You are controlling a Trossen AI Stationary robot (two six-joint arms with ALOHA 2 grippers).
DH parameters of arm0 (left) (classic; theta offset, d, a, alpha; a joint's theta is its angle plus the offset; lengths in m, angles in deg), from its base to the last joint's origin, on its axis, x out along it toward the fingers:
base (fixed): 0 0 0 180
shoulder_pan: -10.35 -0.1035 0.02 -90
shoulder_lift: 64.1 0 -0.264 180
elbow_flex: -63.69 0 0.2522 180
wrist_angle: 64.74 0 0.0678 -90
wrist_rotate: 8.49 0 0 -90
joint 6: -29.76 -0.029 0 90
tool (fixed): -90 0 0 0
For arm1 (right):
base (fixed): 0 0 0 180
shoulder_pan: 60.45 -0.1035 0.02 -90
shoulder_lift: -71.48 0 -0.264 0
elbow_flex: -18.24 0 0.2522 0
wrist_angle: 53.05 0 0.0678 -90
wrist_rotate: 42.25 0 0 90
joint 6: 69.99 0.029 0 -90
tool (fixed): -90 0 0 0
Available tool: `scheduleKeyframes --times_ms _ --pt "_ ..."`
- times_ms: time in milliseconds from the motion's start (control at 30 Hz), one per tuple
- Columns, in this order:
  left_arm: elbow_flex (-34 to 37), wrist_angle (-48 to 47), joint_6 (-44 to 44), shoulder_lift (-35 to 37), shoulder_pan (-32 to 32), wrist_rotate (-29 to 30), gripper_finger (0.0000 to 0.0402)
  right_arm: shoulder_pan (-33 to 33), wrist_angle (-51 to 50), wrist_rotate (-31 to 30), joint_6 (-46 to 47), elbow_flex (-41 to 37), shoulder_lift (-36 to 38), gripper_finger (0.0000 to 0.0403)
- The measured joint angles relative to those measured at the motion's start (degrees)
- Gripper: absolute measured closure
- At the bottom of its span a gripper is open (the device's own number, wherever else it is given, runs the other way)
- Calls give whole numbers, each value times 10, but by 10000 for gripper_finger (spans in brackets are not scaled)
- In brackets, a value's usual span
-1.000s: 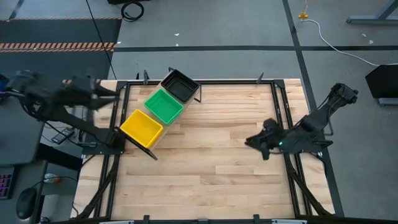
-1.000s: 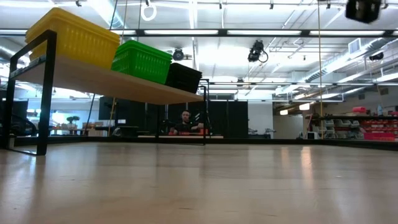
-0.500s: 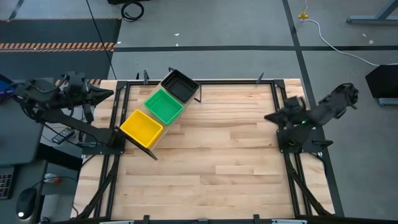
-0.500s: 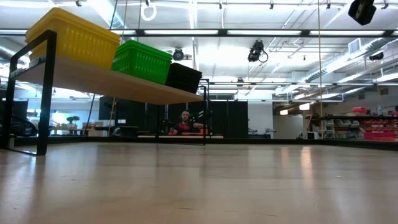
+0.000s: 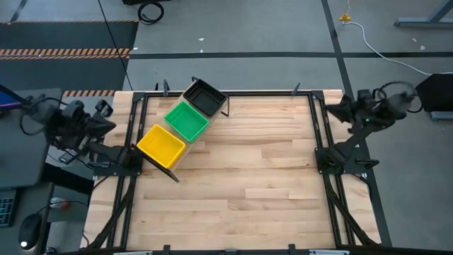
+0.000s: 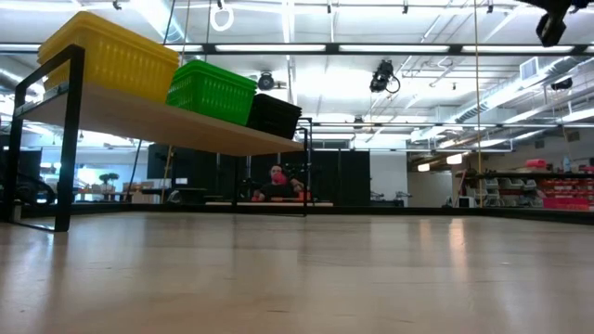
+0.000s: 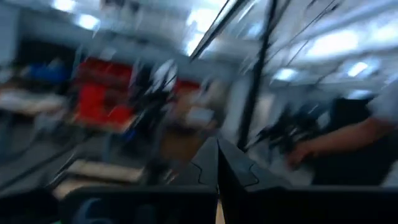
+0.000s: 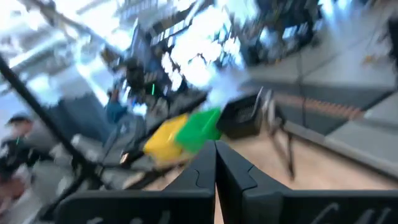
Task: Stack baskets on shelf by color
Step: Return to Home Position
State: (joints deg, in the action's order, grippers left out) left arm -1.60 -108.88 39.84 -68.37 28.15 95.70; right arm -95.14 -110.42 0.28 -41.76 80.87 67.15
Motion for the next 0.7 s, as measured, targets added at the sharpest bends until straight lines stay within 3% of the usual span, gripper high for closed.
scheduleKeyframes --times_ms 100,167,367,700 --pt "72 86 -3 40 0 -18 400 0 60 -35 -76 -23 42 398" --pt "77 37 -3 32 -3 -39 401 0 79 -59 -113 -27 35 398" --pt "130 101 16 33 -5 -11 401 4 176 -32 -106 -110 39 399" --pt "167 219 25 40 -6 -65 401 7 661 65 -160 -377 38 399"
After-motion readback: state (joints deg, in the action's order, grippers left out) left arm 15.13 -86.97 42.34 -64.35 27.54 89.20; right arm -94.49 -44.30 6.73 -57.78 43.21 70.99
